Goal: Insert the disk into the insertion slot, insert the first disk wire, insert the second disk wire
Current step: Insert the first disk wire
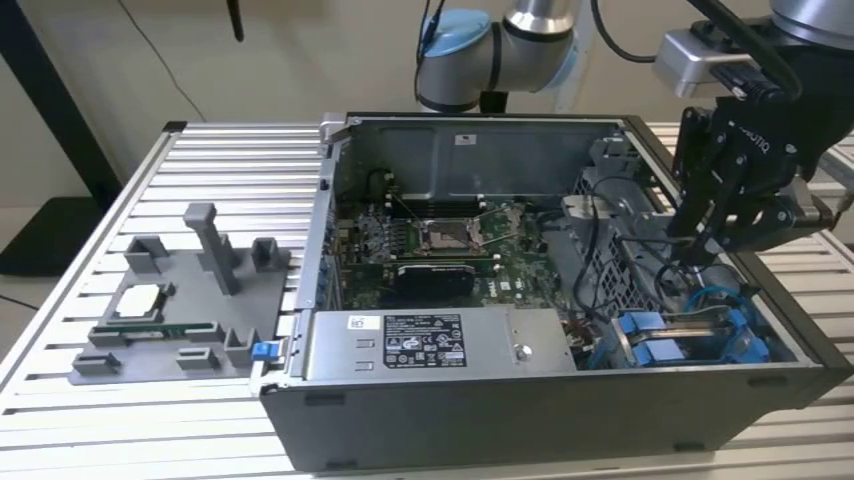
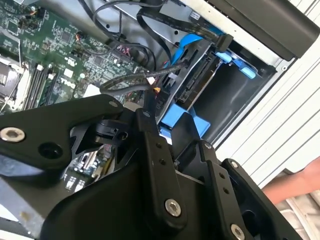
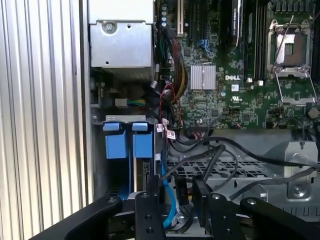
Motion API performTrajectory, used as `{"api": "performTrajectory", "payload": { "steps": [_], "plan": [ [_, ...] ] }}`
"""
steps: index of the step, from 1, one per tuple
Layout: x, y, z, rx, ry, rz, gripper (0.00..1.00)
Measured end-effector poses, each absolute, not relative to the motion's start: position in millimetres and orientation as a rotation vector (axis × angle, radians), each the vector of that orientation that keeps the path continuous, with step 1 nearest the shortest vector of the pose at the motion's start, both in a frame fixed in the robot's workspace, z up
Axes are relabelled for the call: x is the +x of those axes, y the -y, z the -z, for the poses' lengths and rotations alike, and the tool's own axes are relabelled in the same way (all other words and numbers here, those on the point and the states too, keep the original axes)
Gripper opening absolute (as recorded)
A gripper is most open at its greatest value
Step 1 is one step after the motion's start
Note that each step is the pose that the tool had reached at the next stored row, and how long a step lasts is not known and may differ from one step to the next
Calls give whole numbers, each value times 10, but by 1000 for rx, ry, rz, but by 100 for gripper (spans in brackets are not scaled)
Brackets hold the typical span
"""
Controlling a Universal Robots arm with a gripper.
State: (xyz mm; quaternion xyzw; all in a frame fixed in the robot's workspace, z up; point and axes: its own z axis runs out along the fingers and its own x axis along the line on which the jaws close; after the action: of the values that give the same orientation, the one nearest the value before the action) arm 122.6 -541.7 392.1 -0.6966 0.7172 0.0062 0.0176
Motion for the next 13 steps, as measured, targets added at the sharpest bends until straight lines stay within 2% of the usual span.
{"api": "performTrajectory", "payload": {
  "steps": [13],
  "plan": [
    [1222, 5421, -3883, -2193, -2174, 2, 100]
  ]
}}
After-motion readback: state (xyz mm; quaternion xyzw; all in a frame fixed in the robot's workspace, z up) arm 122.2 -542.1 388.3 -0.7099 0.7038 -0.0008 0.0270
